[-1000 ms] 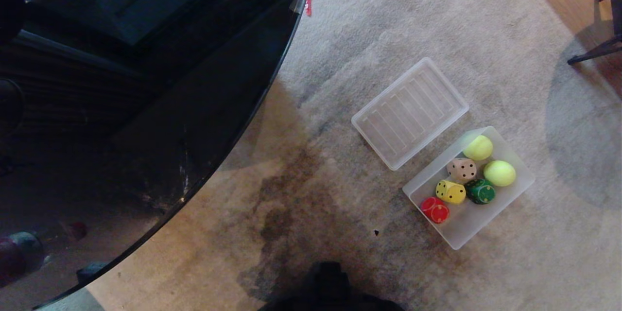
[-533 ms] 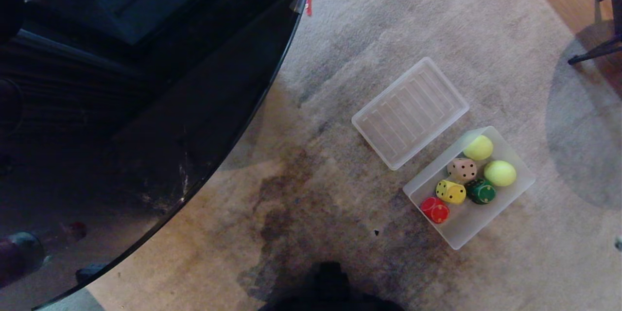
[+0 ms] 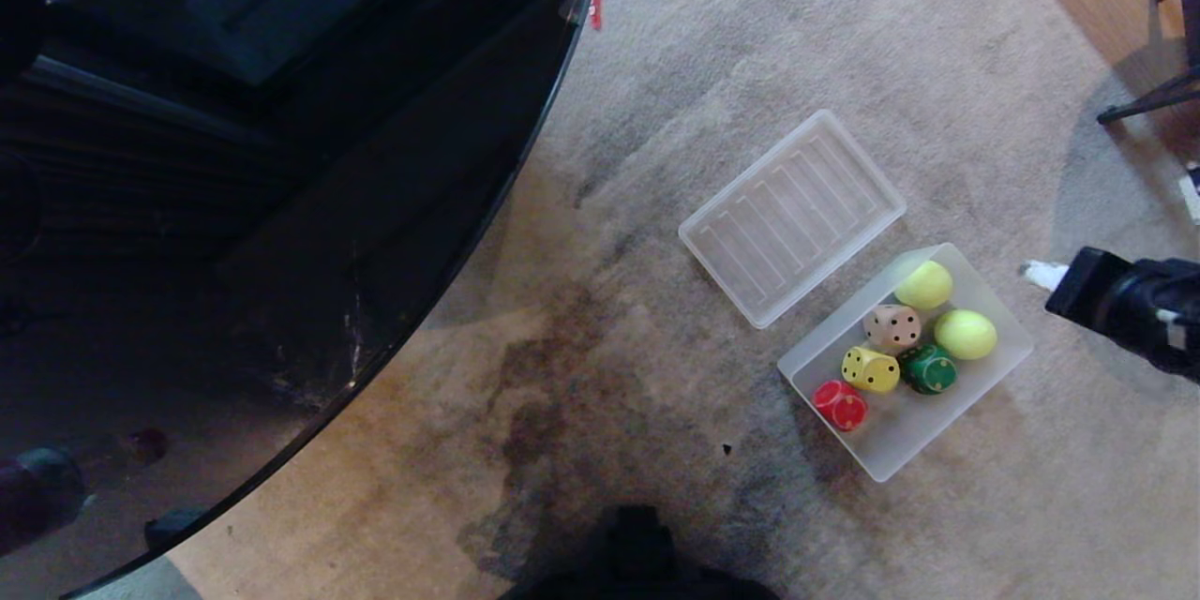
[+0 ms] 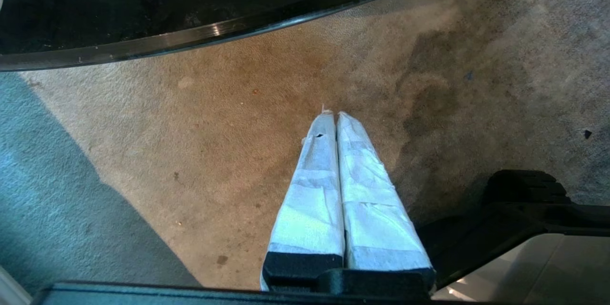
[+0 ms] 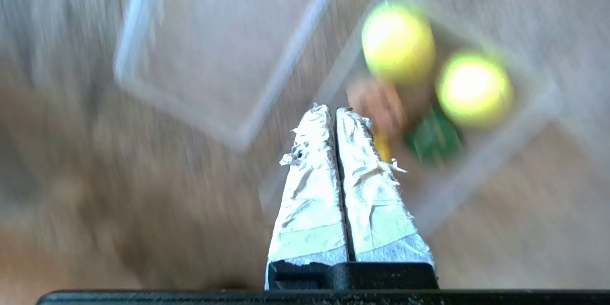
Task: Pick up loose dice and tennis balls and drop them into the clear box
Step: Close the lid
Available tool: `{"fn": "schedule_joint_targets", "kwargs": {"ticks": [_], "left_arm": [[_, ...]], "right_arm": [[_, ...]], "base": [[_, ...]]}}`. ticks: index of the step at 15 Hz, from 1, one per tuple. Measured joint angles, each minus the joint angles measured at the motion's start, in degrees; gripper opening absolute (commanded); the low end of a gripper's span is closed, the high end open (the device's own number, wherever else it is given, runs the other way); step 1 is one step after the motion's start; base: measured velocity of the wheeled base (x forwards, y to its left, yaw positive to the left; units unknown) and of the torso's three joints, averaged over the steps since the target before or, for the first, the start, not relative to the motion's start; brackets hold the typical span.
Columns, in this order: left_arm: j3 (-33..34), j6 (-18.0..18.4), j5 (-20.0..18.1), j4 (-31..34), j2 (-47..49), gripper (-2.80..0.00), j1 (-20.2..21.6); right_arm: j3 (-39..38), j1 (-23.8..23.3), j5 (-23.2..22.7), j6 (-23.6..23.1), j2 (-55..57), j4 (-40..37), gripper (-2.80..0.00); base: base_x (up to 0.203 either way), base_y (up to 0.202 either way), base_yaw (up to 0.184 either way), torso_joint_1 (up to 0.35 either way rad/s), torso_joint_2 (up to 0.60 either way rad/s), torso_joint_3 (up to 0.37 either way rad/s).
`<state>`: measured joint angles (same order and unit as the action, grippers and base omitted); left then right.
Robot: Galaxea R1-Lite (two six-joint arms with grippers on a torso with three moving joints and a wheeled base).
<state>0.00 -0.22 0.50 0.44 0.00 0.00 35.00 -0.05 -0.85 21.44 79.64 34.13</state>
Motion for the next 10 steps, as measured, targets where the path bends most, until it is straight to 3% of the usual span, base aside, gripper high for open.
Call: {"fn": "schedule_joint_targets", "kwargs": {"ticks": [4, 8, 9, 10], "left_arm": [[0.00, 0.00, 0.01, 0.02, 0.00, -2.80, 0.00], [0.00, 0.00, 0.01, 0.02, 0.00, -2.80, 0.00], [0.00, -0.01, 0.01, -0.02, 0.00, -2.80, 0.00], [0.00, -0.01, 0.01, 0.00, 0.00, -2.80, 0.00]], "right_arm": [[6.55, -0.59, -1.10, 0.56, 14.21, 15.48, -2.80], [13.26, -2.29, -2.40, -1.34, 24.26, 19.29, -2.80], [14.71, -2.84, -2.75, -1.41, 26.06, 19.31, 0.00], [17.02, -3.24, -3.00, -1.48, 27.94, 19.65, 0.00]], "base": [[0.000, 0.000, 0.000, 0.000, 0.00, 0.000], [0.000, 0.000, 0.000, 0.000, 0.00, 0.000], [0.000, 0.000, 0.000, 0.000, 0.00, 0.000], [0.000, 0.000, 0.000, 0.000, 0.00, 0.000]]}}
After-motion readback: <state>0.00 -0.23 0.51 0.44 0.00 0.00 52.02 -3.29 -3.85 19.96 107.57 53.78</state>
